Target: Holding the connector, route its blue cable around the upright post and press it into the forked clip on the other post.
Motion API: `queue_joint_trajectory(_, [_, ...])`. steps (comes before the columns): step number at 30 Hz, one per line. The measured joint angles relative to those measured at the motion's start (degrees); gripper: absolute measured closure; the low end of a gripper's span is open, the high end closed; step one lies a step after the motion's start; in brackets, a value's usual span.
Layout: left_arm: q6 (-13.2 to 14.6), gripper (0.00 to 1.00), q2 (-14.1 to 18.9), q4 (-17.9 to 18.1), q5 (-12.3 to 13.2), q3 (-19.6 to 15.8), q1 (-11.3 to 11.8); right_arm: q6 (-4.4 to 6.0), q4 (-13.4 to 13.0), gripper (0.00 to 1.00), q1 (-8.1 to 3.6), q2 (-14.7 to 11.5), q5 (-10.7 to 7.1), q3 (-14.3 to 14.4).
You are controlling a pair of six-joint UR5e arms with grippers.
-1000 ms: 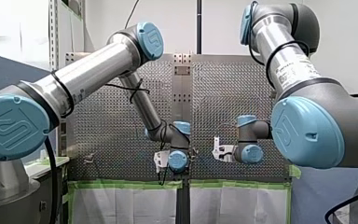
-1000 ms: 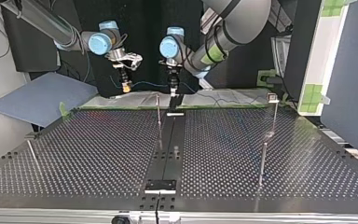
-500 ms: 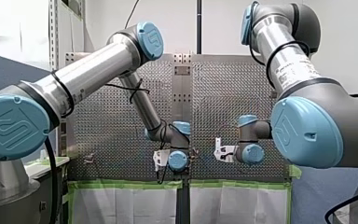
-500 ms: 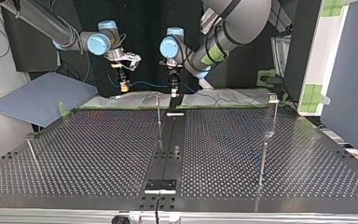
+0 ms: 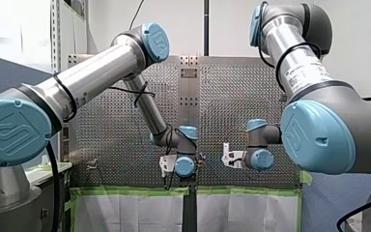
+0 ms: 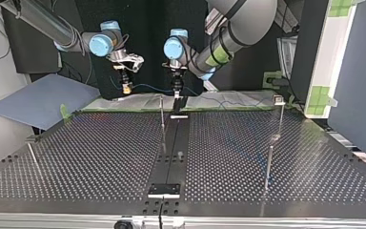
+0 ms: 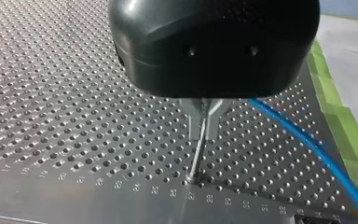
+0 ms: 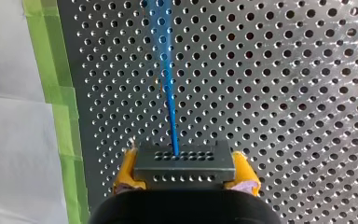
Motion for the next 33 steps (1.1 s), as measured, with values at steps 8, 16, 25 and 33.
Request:
queue_joint_trajectory(8, [0.5,1.00,0.0,0.1,-0.6,0.0,-0.1,-0.02,0.0,0.79,-0.14,0.0,0.62,0.0])
queue_joint_trajectory(16, [0.8,1.00,-0.9,1.3,-0.3,0.0,-0.6,-0.02,0.0,0.79,-0.50,0.1,2.02,0.0])
queue_joint_trajectory(25, [0.1,1.00,-2.5,2.7,0.4,0.1,-0.5,-0.07,0.2,0.79,-0.87,0.3,2.52,0.0])
queue_joint_trajectory(33, [-0.2,1.00,-2.6,3.0,1.3,0.7,-0.2,-0.43,-1.1,0.79,-1.42,2.5,2.71,0.0])
